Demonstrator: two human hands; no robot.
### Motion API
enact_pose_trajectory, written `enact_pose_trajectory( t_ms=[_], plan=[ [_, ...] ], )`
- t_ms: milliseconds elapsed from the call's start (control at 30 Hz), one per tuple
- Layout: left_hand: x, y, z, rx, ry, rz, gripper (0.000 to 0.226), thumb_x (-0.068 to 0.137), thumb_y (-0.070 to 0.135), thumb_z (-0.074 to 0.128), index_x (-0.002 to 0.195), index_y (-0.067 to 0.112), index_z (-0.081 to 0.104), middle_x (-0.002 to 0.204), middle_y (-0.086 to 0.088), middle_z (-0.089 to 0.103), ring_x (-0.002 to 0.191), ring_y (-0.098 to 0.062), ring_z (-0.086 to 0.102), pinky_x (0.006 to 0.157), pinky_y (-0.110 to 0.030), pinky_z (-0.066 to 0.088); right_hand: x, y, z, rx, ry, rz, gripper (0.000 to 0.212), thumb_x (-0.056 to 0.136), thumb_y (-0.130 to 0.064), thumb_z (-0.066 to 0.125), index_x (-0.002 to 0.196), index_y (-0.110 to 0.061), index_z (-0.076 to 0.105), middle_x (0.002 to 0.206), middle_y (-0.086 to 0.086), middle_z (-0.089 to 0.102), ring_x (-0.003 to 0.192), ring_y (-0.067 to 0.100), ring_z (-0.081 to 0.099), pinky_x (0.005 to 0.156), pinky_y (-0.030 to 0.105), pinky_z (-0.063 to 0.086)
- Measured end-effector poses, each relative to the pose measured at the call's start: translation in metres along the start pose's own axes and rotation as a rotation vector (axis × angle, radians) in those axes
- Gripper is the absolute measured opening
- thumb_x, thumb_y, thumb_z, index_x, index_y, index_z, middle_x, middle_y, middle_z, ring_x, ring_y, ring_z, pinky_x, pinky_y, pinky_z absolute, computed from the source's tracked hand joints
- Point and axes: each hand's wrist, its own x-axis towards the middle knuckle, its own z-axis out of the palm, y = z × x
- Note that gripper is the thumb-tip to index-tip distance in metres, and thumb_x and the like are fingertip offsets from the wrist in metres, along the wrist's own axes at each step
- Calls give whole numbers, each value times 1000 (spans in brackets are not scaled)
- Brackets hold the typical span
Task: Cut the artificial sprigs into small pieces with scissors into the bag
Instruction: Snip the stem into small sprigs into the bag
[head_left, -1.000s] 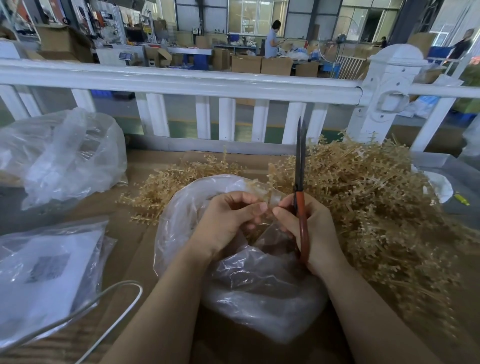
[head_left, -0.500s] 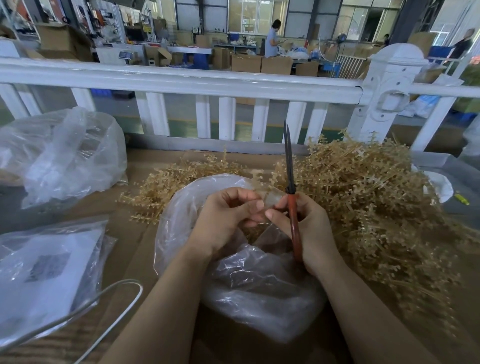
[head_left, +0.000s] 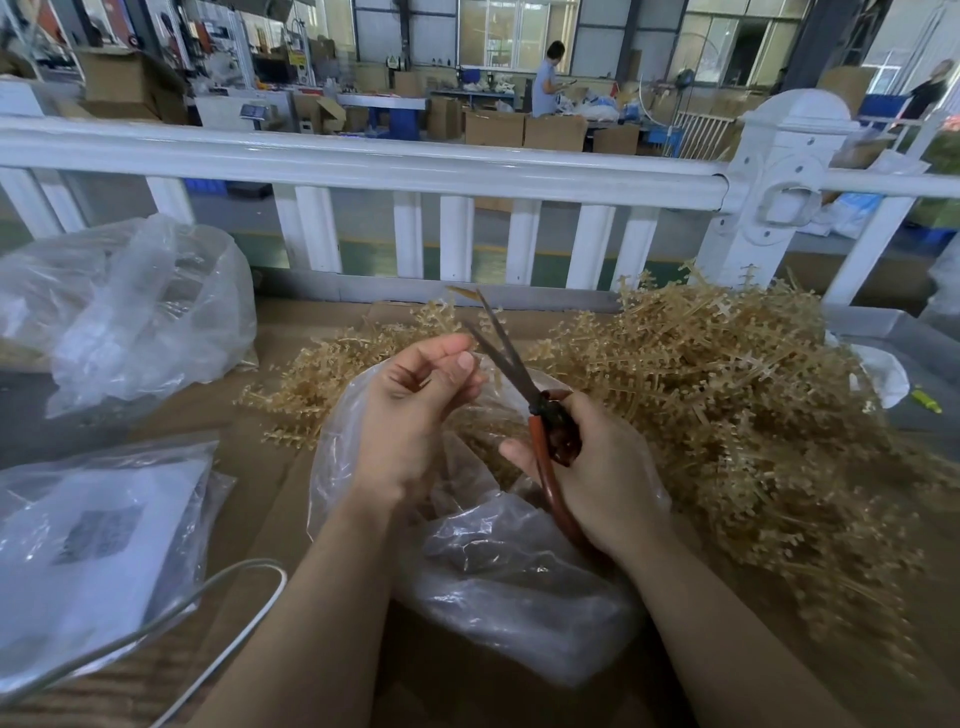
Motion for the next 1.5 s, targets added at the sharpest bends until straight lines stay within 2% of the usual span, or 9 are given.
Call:
enact_pose_trajectory(
  t_ms=[167, 267, 400, 600, 767, 967, 1233, 1400, 1500],
  plan=[
    [-2, 4, 0, -16, -25, 6, 22, 74, 10, 74, 95, 11, 70, 78, 1, 70, 72, -10, 67, 73, -22, 57, 0, 2, 2, -164, 16, -5, 61, 63, -97, 47, 97, -46, 48, 83, -33, 54, 82, -16, 51, 67, 8, 33],
    [-2, 6, 1, 0, -17, 10, 28, 69, 4, 79, 94, 13, 71, 80, 1, 69, 75, -12, 66, 73, -23, 57, -1, 1, 4, -195, -9, 8, 68, 58, -105, 34, 100, -51, 40, 85, -36, 49, 84, -9, 50, 73, 18, 40],
    [-2, 6, 1, 5, 0, -3, 28, 71, 1, 67, 97, 12, 71, 79, 0, 69, 73, -14, 64, 75, -24, 57, -1, 1, 3, -176, -32, 11, 64, 60, -100, 42, 102, -51, 40, 86, -35, 50, 79, -19, 46, 65, 7, 31],
    [-2, 7, 1, -4, -41, -15, 31, 72, -2, 66, 100, 11, 70, 84, -1, 70, 70, -12, 64, 72, -23, 56, -2, 2, 4, -165, -44, 20, 68, 57, -102, 36, 100, -49, 40, 88, -30, 53, 80, -15, 49, 61, 9, 33],
    [-2, 6, -1, 56, -51, 11, 35, 80, -18, 63, 98, 11, 70, 95, -8, 69, 75, -17, 65, 76, -29, 55, -1, 2, 6, -201, -18, 17, 73, 54, -108, 28, 99, -51, 40, 85, -33, 52, 76, -17, 48, 59, 8, 32],
    [-1, 5, -1, 53, -73, 3, 32, 72, -3, 68, 98, 14, 70, 93, -7, 67, 77, -17, 66, 85, -36, 53, -1, 4, 5, -185, -16, 22, 84, 55, -107, 30, 105, -44, 52, 87, -31, 57, 81, -16, 51, 62, 8, 34],
    [0, 3, -1, 19, -120, 36, 29, 73, -4, 69, 99, 9, 68, 85, -1, 70, 81, -15, 67, 82, -29, 54, -1, 4, 6, -207, 13, 22, 80, 59, -106, 33, 104, -44, 56, 83, -31, 57, 80, -13, 53, 68, 9, 37],
    [0, 3, -1, 3, -110, 29, 30, 72, -4, 68, 100, 8, 67, 88, -7, 67, 82, -18, 65, 84, -30, 53, -2, 4, 7, -212, 32, 10, 71, 60, -105, 33, 97, -48, 51, 77, -31, 56, 76, -15, 52, 64, 7, 34],
    [0, 3, -2, -3, -103, 30, 31, 72, -5, 69, 101, 7, 66, 91, -11, 65, 84, -20, 63, 86, -32, 53, -2, 4, 7, -201, 22, 14, 75, 60, -106, 33, 99, -46, 54, 78, -28, 58, 77, -13, 54, 64, 10, 38]
  ],
)
